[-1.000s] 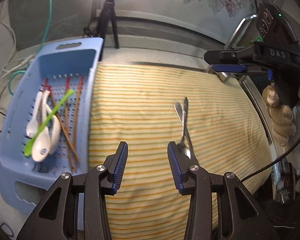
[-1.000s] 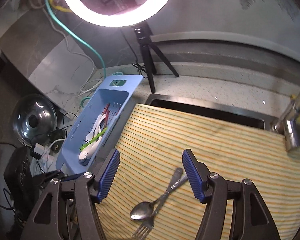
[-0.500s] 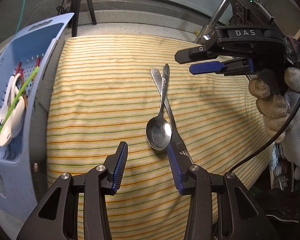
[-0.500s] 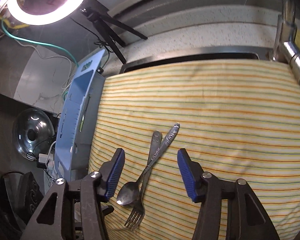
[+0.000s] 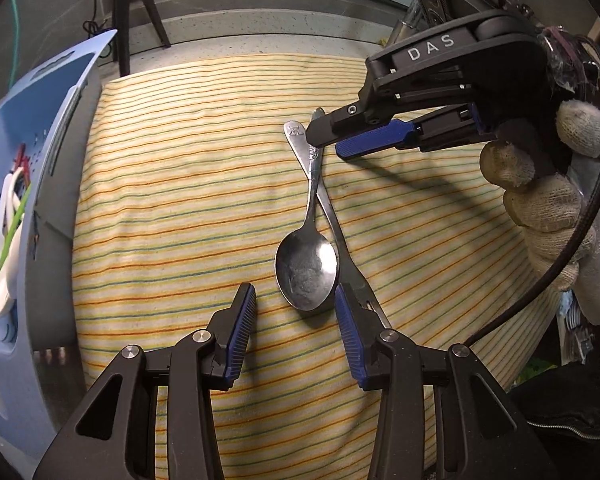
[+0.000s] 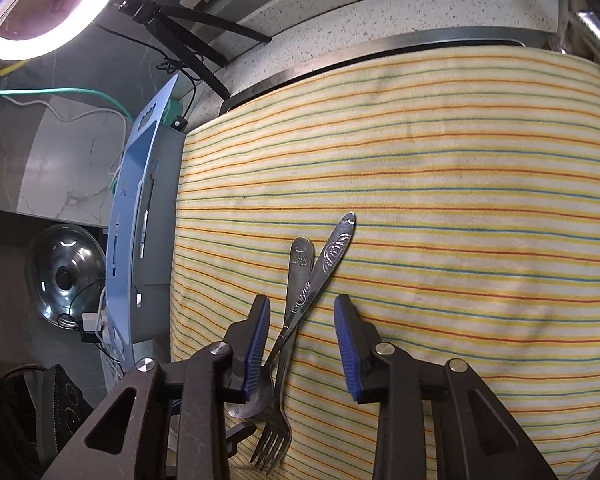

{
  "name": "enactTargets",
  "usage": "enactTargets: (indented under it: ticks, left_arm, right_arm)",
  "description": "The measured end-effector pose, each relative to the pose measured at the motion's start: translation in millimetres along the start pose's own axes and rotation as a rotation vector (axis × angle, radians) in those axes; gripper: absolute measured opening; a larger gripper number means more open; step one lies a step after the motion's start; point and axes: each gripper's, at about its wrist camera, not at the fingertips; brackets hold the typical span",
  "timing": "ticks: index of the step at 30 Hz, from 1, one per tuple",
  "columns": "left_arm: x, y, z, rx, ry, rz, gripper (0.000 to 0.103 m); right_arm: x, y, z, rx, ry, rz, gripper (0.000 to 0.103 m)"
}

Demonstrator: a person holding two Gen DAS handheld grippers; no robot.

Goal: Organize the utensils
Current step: 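Close the left tool on the metal spoon's handle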

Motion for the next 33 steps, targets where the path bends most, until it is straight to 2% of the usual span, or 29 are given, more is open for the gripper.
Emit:
enactTargets:
  ticks: [6,9,18,23,28,30,33]
  left_arm:
    - [-2,-1,-1,-0.029,0.012,0.016,0.040]
    - [0,0,-1,-0.071,0.022,0.020,0.040]
    - [0,-1,-17,-0.076,-0.025,0.035,0.040]
    - [4,-2,-15,-0.062,-0.011,0.037,0.040]
    - [2,2,-13,-0.078,0.015,0.067,0.040]
    - [1,4,-13,-0.092,0.025,0.081,0.031]
    - [0,3,-14,-0.079,0.018,0.098,0.031]
  right_arm:
    - [-5,2,-3,-0.035,0.007,-0.001,0.028]
    - [-8,5,-9,-0.039,-0.002,-0.005,0.028]
    - [-14,17,-26,-0.032,-0.039,-0.043,0.028]
    - [-10,25,-28,-0.014,-0.042,-0.078,0.023]
    - [-9,31,-30,-0.011,-0.025,-0.063,0.022]
    - [-7,31,-30,-0.012,-0.021,-0.056,0.022]
    - [-5,32,-32,-0.007,-0.030,-0.043,0.022]
Point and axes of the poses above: each gripper's, at about its wrist camera, not at the fingertips, and y roughly the way its jaws point, z to its right, x to its underside, and after that the axes turned 10 degrees about -z, right-handed
